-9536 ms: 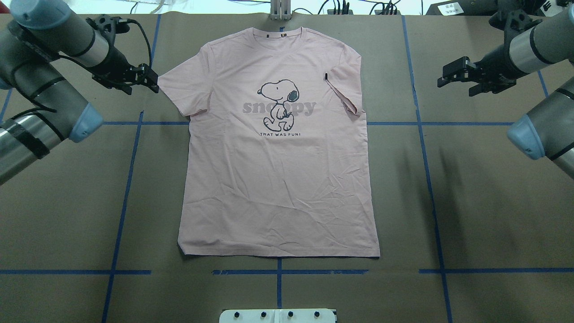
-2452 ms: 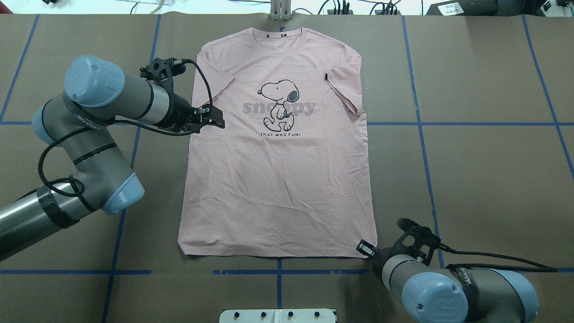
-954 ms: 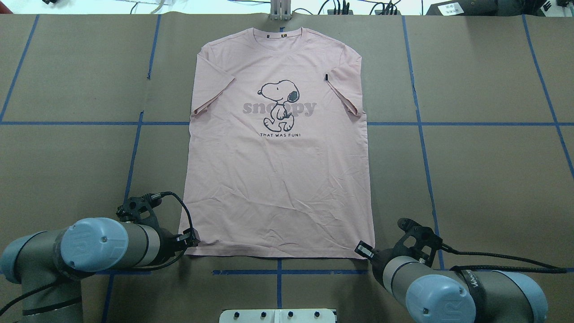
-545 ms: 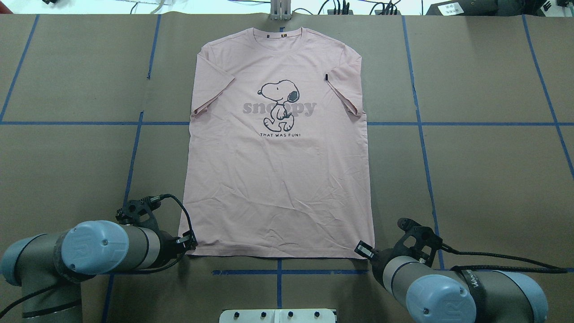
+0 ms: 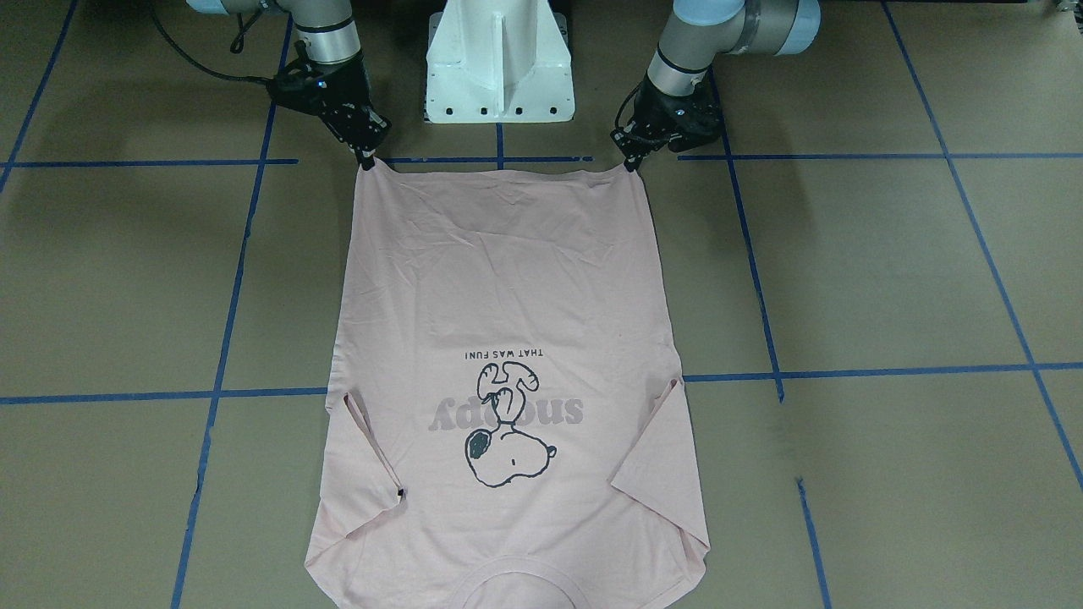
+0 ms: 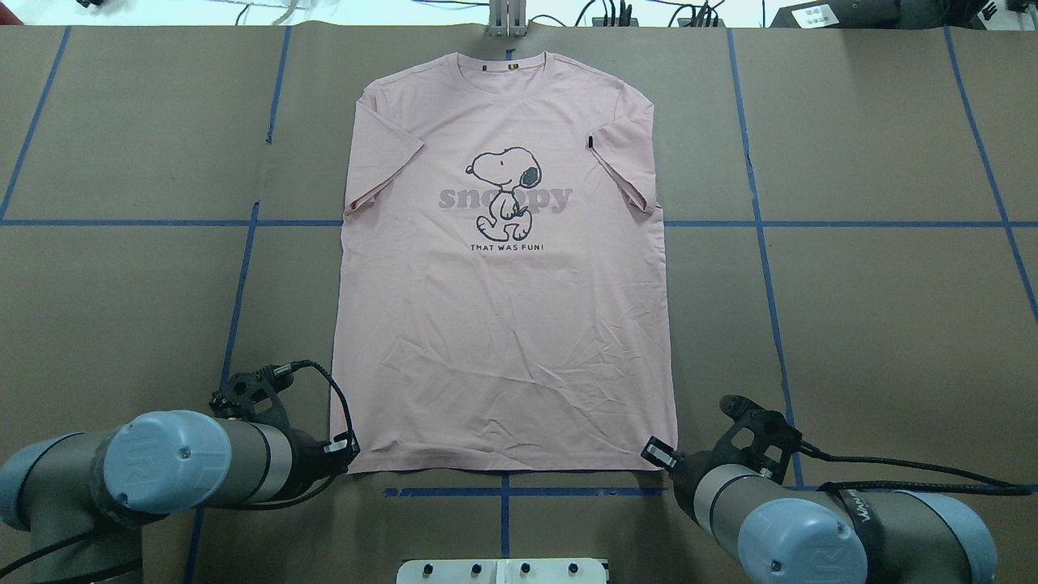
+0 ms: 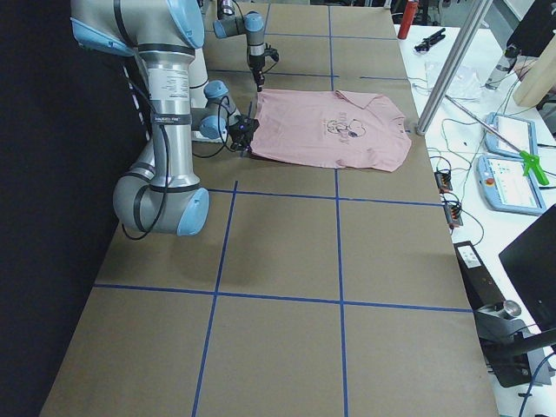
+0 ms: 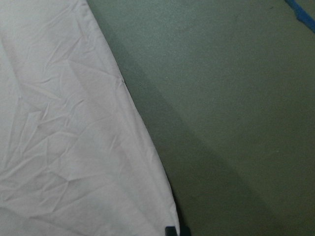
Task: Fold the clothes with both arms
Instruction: 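Grasp both hem corners nearest the robot with left and right grippers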
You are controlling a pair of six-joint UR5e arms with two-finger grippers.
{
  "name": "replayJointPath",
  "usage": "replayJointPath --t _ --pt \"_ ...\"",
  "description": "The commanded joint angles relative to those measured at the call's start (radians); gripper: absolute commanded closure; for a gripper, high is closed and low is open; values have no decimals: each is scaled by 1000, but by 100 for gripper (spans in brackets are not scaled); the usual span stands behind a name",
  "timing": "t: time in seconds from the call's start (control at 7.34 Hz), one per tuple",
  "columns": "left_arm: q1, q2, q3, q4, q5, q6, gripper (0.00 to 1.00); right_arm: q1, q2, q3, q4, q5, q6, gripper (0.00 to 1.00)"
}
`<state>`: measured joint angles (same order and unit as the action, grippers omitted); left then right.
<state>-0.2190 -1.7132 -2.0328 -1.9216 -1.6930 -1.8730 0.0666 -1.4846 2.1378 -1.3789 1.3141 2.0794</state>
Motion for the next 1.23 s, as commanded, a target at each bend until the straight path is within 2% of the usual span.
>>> replayJointPath --t 0.0,0.14,0.27,0.41,0.54,0.68,1.09 --pt "76 3 -146 149 1 -55 100 -81 -146 183 0 1 8 100" --pt "87 0 -229 230 -4 -60 100 -80 -190 264 0 -1 8 100" --pt "86 -11 -269 272 -8 -54 100 -29 -184 284 0 -1 7 100" --pt "75 -20 -259 274 -7 -42 100 49 -162 278 0 10 -14 100" --pt "-16 -47 -251 276 -4 22 100 147 -117 251 0 67 -115 100" --pt "-125 -93 -216 276 -4 117 100 270 -42 187 -2 135 -219 100" --pt "-349 -322 123 262 -1 269 100 528 275 -169 -23 278 -374 100"
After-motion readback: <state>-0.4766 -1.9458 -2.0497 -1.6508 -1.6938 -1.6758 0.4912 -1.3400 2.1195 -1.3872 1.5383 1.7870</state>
